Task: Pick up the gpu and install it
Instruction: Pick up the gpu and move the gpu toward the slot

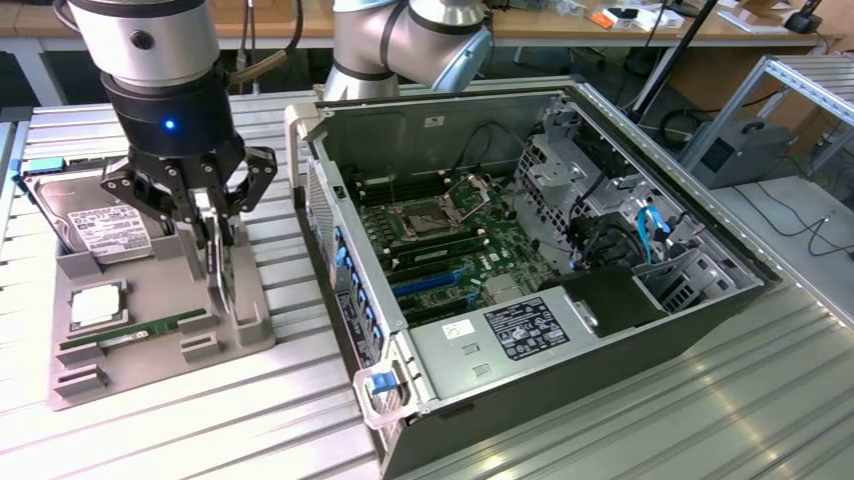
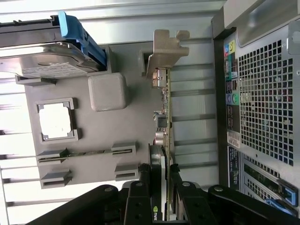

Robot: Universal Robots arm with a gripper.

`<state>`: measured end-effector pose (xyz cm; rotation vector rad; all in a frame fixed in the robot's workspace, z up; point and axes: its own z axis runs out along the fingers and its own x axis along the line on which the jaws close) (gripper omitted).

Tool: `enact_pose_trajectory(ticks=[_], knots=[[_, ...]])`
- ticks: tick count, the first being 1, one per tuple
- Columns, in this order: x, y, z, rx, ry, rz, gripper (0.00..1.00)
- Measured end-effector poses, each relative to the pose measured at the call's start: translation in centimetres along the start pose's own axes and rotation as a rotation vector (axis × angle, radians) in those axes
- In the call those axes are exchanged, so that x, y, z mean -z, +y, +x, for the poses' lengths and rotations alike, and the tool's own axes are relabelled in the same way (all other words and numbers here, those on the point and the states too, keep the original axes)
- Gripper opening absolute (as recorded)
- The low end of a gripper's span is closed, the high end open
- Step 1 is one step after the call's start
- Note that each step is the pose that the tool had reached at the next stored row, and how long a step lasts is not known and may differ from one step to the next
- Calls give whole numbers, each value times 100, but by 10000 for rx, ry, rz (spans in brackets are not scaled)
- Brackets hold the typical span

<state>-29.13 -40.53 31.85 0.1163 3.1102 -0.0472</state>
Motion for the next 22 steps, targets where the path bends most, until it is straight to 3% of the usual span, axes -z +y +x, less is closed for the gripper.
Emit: enact_pose_trajectory(ticks=[22], knots=[[267,-8,-8,0,0,0,27]])
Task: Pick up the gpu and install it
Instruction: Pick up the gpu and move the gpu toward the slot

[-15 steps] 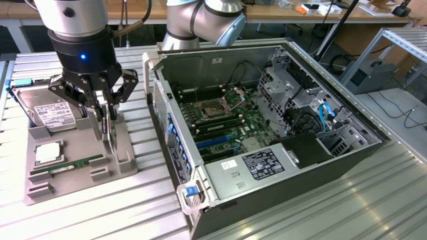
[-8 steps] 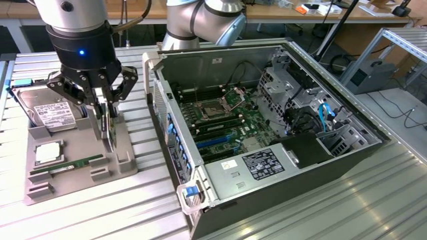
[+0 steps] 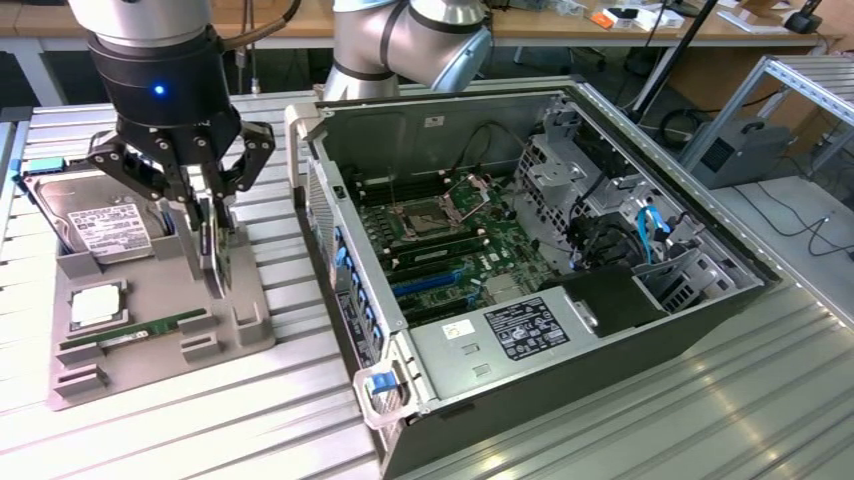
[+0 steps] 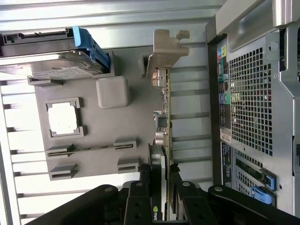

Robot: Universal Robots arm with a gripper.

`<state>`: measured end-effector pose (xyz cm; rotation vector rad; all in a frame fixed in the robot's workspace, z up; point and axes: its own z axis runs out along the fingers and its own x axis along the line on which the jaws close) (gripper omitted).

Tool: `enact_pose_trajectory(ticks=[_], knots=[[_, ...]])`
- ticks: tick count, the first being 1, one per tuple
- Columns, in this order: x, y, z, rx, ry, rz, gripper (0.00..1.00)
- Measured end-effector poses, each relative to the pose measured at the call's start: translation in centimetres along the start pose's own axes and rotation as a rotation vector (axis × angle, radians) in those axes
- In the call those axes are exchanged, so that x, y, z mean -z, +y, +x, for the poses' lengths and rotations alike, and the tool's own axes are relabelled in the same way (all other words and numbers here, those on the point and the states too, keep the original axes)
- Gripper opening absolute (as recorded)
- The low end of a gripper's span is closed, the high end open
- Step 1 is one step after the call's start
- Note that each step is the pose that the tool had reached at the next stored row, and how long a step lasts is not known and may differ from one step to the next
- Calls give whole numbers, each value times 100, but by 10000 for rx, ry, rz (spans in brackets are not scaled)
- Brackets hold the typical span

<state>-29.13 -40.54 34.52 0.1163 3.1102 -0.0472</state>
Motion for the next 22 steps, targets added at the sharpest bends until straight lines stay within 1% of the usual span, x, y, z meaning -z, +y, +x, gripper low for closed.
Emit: enact_pose_trajectory(ticks=[6,22], knots=[[74,-2,-2,0,0,0,27],[188,-6,-6,0,-1,-1,27]])
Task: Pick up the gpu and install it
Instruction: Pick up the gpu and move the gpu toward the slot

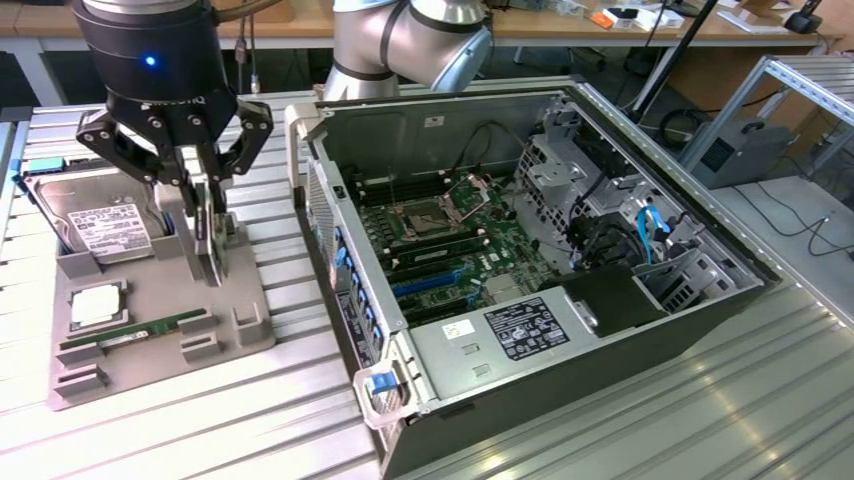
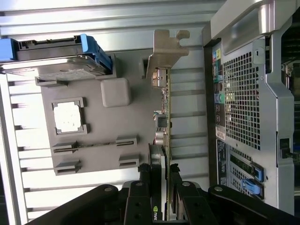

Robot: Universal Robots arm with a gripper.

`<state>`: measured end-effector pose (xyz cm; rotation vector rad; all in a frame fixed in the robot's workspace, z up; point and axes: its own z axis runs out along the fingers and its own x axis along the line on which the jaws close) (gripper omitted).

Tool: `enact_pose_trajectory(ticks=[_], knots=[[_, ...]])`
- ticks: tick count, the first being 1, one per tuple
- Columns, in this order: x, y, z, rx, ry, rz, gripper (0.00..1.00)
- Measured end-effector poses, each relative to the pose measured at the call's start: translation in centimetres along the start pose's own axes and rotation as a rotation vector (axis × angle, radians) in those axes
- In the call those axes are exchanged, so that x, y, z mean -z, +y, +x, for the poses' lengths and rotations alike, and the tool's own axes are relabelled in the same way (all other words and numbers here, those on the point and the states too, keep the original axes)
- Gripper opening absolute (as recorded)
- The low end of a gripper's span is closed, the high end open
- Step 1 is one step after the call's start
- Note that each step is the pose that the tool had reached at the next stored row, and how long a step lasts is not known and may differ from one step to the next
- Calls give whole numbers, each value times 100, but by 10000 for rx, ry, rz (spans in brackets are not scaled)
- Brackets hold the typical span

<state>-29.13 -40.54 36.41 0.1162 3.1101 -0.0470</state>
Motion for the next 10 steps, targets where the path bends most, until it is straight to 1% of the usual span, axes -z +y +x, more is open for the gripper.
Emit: enact_pose_trajectory(ticks=[10], knots=[[108,-3,-3,0,0,0,27]])
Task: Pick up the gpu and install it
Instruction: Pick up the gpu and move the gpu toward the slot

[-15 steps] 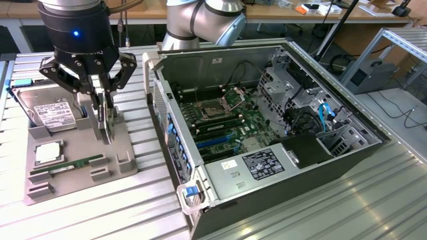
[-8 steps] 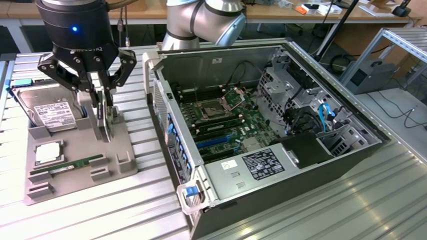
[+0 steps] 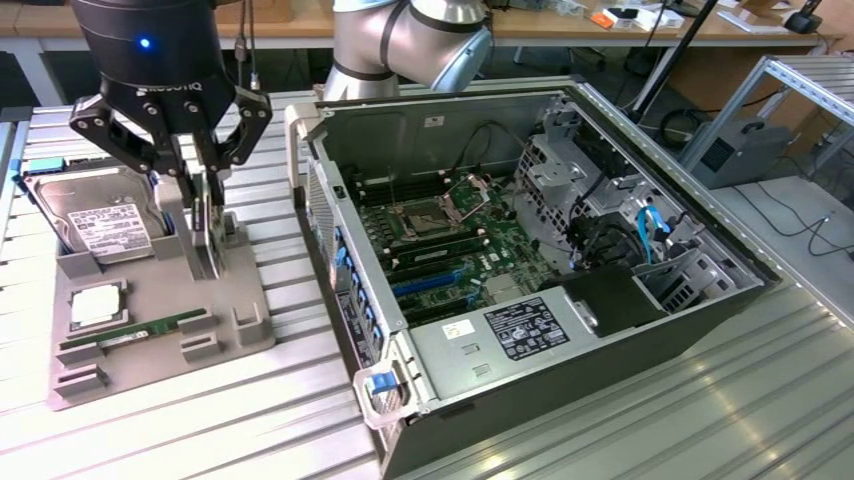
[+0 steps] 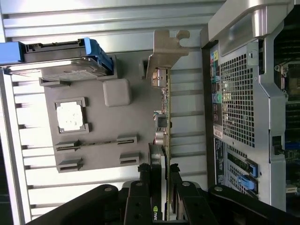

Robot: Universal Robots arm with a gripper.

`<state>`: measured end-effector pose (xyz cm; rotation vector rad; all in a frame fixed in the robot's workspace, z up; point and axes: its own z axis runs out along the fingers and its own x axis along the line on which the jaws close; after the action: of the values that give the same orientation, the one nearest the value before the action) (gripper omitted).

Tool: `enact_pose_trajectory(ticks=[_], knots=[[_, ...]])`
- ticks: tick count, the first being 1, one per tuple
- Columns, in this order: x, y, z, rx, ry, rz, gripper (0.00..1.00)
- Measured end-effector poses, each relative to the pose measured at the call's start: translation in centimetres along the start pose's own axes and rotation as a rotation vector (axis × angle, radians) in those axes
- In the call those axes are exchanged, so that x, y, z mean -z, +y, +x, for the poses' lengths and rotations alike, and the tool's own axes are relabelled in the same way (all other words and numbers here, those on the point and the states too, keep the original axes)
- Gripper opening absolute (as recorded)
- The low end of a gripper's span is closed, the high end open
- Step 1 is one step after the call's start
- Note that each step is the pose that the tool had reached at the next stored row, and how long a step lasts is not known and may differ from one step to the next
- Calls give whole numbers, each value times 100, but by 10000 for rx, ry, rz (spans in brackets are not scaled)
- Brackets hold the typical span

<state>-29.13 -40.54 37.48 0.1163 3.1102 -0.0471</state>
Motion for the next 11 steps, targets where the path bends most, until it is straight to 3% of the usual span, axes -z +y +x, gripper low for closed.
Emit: enact_pose_trajectory(ticks=[11], knots=[[111,-3,-3,0,0,0,27]])
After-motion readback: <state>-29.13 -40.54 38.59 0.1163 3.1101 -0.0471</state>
